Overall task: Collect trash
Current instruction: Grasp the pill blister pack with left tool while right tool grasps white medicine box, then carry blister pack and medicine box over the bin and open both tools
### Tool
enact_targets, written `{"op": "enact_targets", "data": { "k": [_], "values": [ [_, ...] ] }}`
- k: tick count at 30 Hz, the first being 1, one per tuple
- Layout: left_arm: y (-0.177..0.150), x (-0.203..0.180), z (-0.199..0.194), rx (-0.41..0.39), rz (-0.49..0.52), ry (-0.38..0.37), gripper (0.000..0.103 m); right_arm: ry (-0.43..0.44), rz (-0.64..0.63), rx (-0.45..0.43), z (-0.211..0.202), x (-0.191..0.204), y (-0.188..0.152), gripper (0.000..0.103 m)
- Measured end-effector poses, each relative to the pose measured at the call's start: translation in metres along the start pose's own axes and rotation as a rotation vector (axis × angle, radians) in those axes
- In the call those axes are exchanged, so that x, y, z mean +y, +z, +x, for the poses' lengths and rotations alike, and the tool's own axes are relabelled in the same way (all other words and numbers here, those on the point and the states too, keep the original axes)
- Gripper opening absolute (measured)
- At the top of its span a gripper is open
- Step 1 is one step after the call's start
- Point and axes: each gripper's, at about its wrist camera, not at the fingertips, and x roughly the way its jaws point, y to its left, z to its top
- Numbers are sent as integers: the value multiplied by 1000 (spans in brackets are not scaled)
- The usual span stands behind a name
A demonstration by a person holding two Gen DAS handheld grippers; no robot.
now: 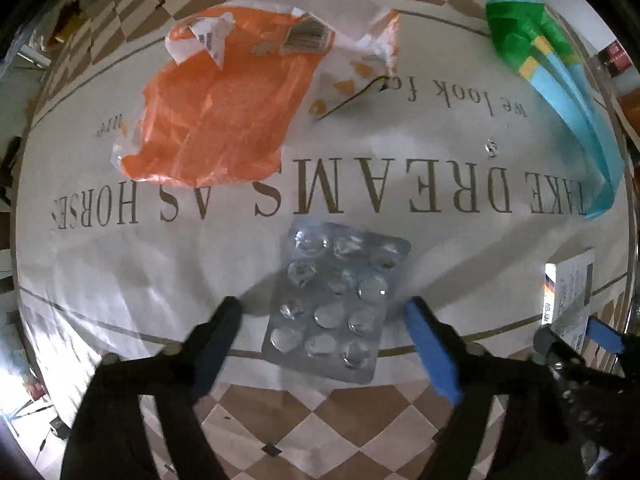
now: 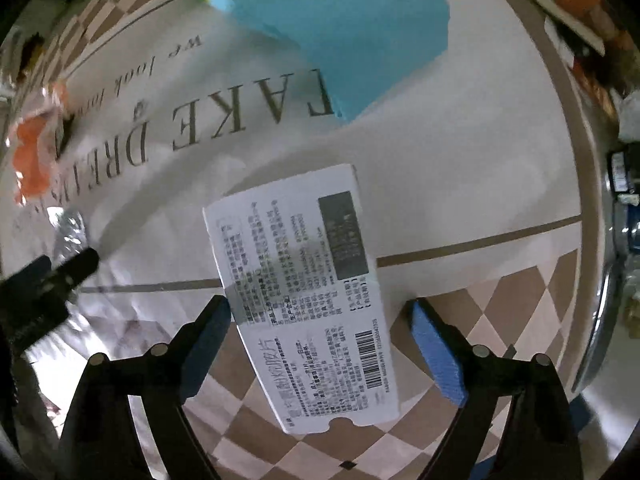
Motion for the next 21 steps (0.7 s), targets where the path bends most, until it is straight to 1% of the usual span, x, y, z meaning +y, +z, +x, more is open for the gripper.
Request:
{"op": "enact_targets", "data": {
  "k": [1,2,3,4,5,6,7,9,12,13,14,18,20,21],
  "values": [
    [-1,-1,-2,-9,3,0,66,-26,-14,-18,0,3,-2,90],
    [-5,2,-4,-15,3,0,58,-29,-15,-34,-2,6,-8,90],
    [-9,-1,-8,-22,2,3,56,-27,-13,-45,-3,6,-8,89],
    [-10,-1,-8,-21,4,6,56,-28,-18,-55,-5,5,-8,85],
    [-10,-1,-8,-23,6,4,56,-30,-25,-63,-7,9,-14,77],
    [-18,-5,-9,-23,8,5,56,-26,-35,-60,-8,18,-25,77],
    [-20,-4,-11,-23,10,8,56,-29,-50,-58,-8,21,-26,77],
    [-34,-6,-14,-33,13,19,55,-37,-59,-74,-8,21,-25,77],
    [-53,8,-23,-55,9,26,55,-4,-36,-79,-12,11,-28,77],
    [-56,17,-26,-62,6,24,55,4,-33,-90,-17,12,-29,77],
    [-58,19,-31,-71,2,24,55,8,-32,-98,-25,17,-39,77],
    [-75,23,-59,-121,-18,21,55,26,-24,-159,-44,17,-48,77],
    [-88,28,-72,-146,-28,12,55,36,-25,-185,-56,24,-56,77],
    [-90,28,-79,-156,-31,9,55,42,-28,-192,-60,34,-64,77]
  ]
}}
